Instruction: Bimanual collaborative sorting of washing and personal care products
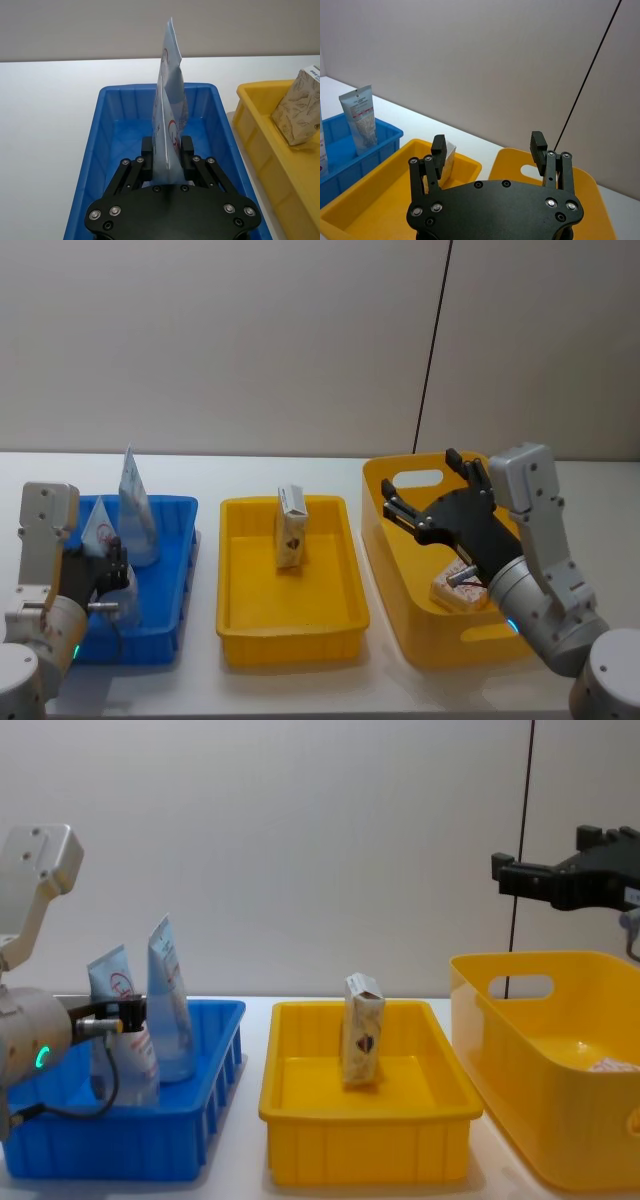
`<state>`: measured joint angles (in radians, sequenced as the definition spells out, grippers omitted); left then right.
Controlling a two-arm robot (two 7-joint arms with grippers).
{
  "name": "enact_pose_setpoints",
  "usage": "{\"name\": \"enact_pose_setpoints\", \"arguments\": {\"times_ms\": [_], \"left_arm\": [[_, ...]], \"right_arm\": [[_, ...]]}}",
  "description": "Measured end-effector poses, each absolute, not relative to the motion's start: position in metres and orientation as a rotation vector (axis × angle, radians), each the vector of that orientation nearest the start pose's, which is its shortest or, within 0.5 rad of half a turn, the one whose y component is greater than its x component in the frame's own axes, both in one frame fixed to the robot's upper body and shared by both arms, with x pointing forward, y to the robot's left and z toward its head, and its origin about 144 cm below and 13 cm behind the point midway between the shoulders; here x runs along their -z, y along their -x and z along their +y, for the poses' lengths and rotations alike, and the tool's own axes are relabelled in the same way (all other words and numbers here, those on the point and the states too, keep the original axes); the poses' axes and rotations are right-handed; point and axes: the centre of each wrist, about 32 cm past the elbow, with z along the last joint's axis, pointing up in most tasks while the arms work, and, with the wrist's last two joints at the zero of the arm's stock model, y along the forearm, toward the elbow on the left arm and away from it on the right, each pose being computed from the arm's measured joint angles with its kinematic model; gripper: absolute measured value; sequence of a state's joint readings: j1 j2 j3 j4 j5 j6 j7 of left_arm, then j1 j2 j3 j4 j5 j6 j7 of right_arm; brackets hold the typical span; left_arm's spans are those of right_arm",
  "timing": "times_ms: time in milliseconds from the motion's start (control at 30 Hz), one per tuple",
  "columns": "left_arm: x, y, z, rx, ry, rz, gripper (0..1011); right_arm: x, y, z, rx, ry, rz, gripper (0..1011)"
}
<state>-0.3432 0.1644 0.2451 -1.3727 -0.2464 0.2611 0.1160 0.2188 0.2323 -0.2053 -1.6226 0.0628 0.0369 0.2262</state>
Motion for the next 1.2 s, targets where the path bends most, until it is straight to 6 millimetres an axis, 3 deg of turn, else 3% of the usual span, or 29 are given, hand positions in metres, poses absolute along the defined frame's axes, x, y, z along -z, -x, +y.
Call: {"name": "enact_pose_setpoints", "arguments": {"times_ms": [533, 1200], "left_arm": [[-1.199, -0.547, 0.212, -1.422, -0.059, 0.052, 228], [-1.252, -0.555, 0.201, -1.176, 0.184, -0.120, 208]], "right_arm": [[-1.230, -0.509, -0.227, 1.105, 0.004, -0.297, 1004], [-1.224, -0.516, -0.232, 0.947, -0.054, -0.236, 1004]]}}
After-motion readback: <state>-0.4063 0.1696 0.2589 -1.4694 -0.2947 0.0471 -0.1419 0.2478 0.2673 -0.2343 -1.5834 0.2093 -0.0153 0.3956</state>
